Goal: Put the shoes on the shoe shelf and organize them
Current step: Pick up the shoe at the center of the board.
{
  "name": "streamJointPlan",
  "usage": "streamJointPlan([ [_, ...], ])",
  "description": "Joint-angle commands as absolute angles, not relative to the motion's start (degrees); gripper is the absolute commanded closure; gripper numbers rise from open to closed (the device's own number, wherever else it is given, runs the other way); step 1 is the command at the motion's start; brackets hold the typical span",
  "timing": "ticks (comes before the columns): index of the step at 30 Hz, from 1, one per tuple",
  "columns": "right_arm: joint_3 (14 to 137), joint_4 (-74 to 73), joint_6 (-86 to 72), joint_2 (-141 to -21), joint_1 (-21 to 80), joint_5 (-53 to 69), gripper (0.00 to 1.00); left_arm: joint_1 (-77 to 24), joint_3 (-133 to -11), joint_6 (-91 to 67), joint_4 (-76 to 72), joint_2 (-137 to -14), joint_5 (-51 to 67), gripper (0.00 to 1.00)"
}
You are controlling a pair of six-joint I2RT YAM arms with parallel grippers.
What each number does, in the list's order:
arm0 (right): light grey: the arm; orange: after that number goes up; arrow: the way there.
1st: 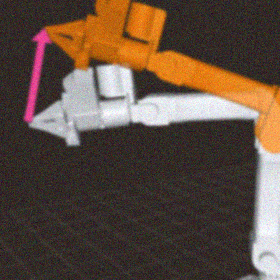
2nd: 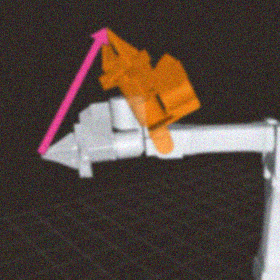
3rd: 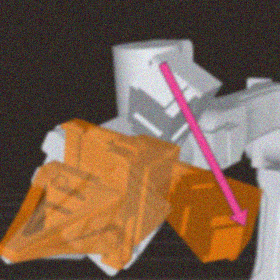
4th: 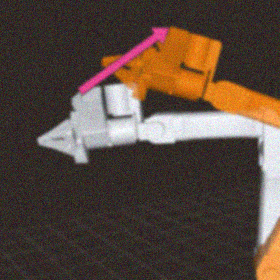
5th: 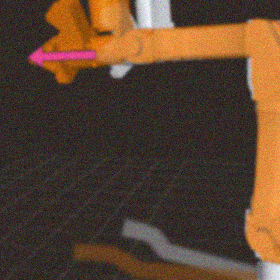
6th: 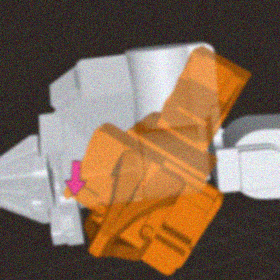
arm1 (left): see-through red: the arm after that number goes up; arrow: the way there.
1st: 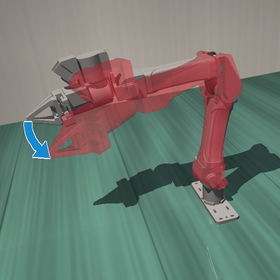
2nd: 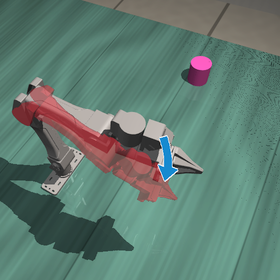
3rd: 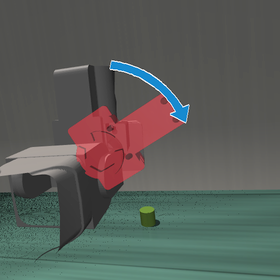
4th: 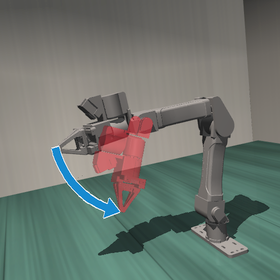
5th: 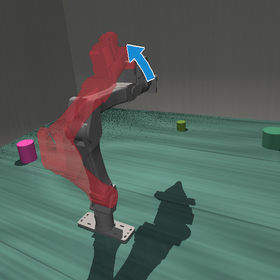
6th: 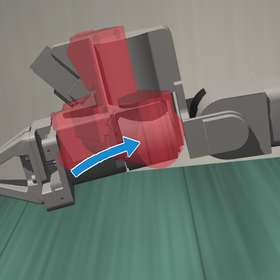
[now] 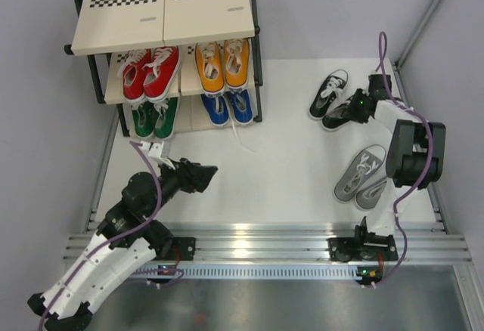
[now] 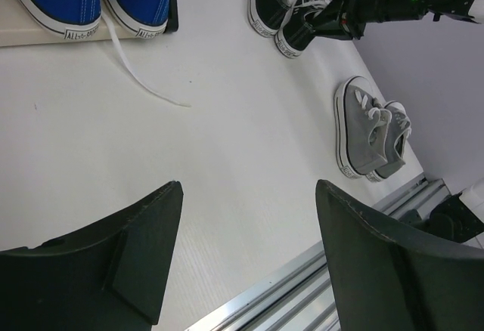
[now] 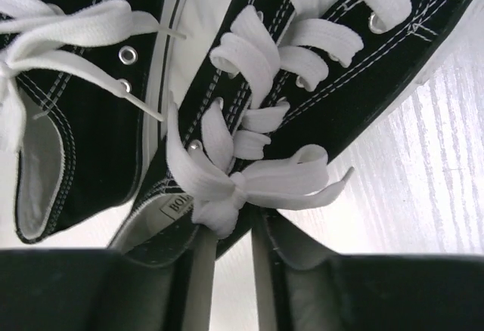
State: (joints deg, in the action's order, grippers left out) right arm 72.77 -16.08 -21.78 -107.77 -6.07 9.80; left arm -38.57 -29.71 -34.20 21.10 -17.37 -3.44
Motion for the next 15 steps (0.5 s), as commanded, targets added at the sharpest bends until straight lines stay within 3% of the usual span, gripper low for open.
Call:
streamJointPlan([
  [1,73.48,-12.75,-22.33,-106.97,-6.5,6.86,0.79,-38.5,-28.66,-36.65,18.9,-17.75,-3.17,0.23],
  [2,72.0,-12.22,-21.98,-106.18,-6.68,6.86,0.89,-38.5,-28.22,-37.78,18.2,-17.84,-2.03,0.23],
  [5,68.3,-10.37,-19.78,-101.35,-7.64,8.61,1.0,-38.5,-25.15,-40.85,13.9,-18.72,-0.36,0.23],
  [11,63.11,-16.67,-3.4,-87.82,-10.46,19.4,1.0,-38.5,-17.59,-47.71,-2.52,-22.49,7.29,0.23],
  [15,61.09,-28.24,17.4,-76.15,-12.04,41.67,1.0,-38.58,-15.03,-50.89,-12.2,-28.45,10.28,0.23],
])
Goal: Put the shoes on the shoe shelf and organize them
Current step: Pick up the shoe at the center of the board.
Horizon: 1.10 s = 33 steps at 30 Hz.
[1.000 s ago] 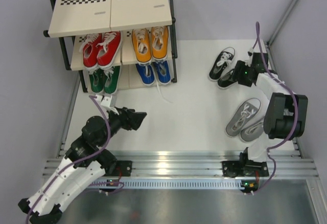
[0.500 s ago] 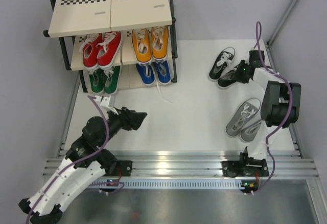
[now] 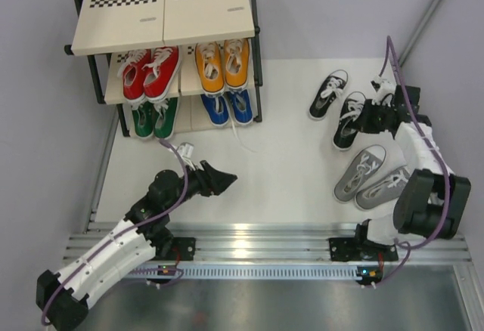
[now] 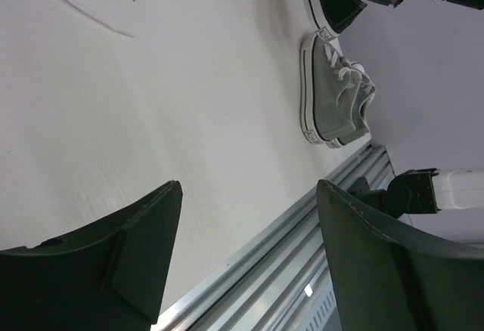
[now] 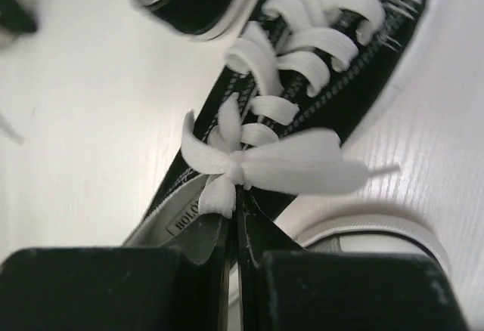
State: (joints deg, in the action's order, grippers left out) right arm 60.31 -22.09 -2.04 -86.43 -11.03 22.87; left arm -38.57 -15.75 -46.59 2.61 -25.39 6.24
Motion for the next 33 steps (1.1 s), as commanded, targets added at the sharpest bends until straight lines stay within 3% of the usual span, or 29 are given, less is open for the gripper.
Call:
streamJointPlan([
  [1,61.17,-31.61,21.75,-74.72,-11.95,44.88,1.0,-38.58,-15.03,-51.15,-13.35,-29.69,11.33,0.23],
  [3,61.78,-43.68,34.93,-71.82,-10.56,53.21,1.0,-38.58,-15.47,-51.24,-16.51,-33.02,13.69,0.23],
  [8,61.18,-55.1,50.95,-68.39,-0.9,55.46,1.0,-38.58,-16.87,-52.99,-23.02,-40.94,17.66,0.22],
  [13,57.57,-50.55,50.98,-64.34,13.94,54.84,1.0,-38.85,-19.6,-53.88,-24.43,-43.68,19.42,0.21],
  [18,61.08,-52.46,53.17,-68.71,21.17,57.38,1.0,-39.29,-19.25,-53.44,-25.05,-42.63,18.99,0.2],
  [33,65.65,-44.57,46.32,-72.16,24.7,58.88,1.0,-39.46,-15.03,-54.32,-24.96,-38.85,20.66,0.19],
])
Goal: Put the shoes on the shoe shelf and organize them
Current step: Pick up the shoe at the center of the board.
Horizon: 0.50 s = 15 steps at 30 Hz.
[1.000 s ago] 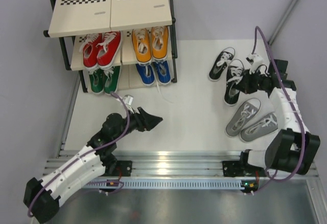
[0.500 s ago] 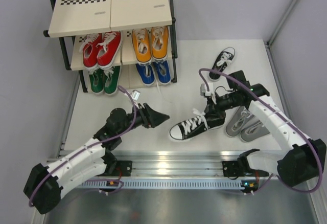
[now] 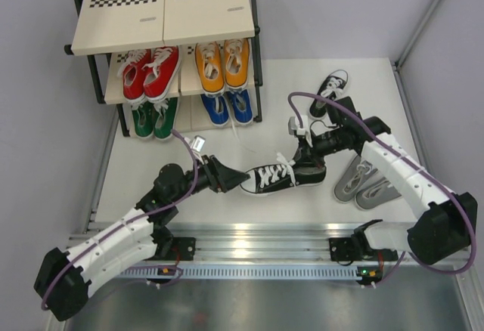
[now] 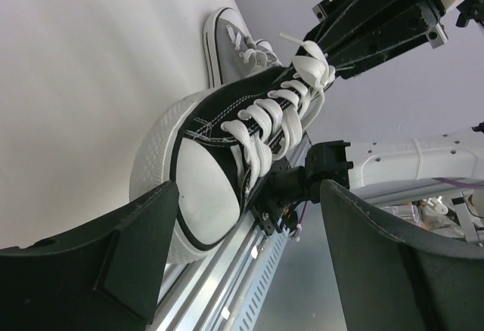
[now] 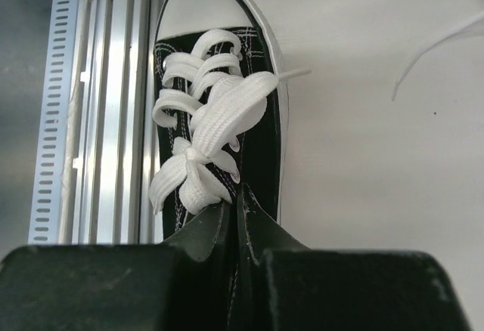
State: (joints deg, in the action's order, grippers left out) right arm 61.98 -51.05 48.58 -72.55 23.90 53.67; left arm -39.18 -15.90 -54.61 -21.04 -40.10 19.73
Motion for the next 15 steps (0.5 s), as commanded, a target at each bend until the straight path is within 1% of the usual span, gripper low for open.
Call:
streamJointPlan([
  [1,65.65,-43.86,44.75,-72.25,24.7,59.15,1.0,-39.46,-14.68,-54.4,-24.96,-38.85,19.87,0.19],
  [7,67.76,-45.0,44.91,-71.46,24.61,60.21,1.0,-39.46,-13.71,-54.58,-24.61,-39.55,17.14,0.19],
  [12,67.5,-44.74,44.56,-69.44,24.61,59.42,1.0,-39.46,-13.18,-56.24,-24.61,-39.64,12.4,0.19],
  [15,67.06,-43.69,43.68,-69.7,24.61,59.59,1.0,-39.46,-13.44,-58.09,-27.68,-40.78,13.53,0.19],
])
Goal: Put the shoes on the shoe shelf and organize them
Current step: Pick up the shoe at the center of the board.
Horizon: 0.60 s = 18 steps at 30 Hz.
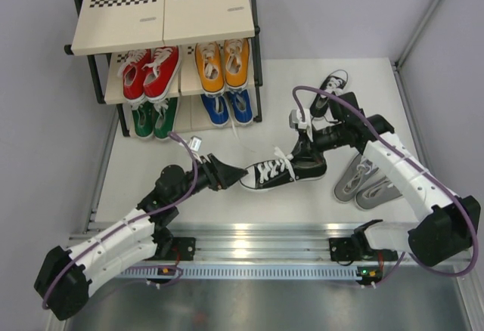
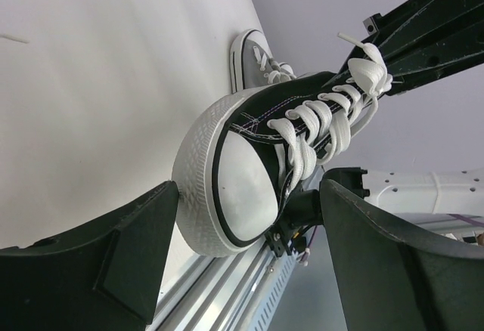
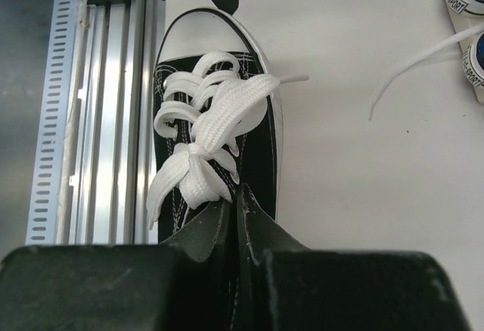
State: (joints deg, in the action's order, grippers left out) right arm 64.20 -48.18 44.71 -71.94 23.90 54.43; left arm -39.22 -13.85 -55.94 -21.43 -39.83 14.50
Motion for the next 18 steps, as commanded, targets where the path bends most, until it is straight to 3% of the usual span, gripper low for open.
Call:
streamJointPlan([
  [1,67.23,-43.33,42.99,-69.87,24.61,59.5,1.0,-39.46,-13.88,-58.36,-27.77,-41.3,13.97,0.19],
  [13,70.4,-44.21,42.8,-67.94,24.61,58.62,1.0,-39.38,-14.86,-59.15,-23.56,-42.28,13.45,0.19],
  [18,67.78,-40.97,40.88,-67.59,24.61,60.46,1.0,-39.37,-12.92,-63.71,-28.91,-41.48,14.32,0.19],
])
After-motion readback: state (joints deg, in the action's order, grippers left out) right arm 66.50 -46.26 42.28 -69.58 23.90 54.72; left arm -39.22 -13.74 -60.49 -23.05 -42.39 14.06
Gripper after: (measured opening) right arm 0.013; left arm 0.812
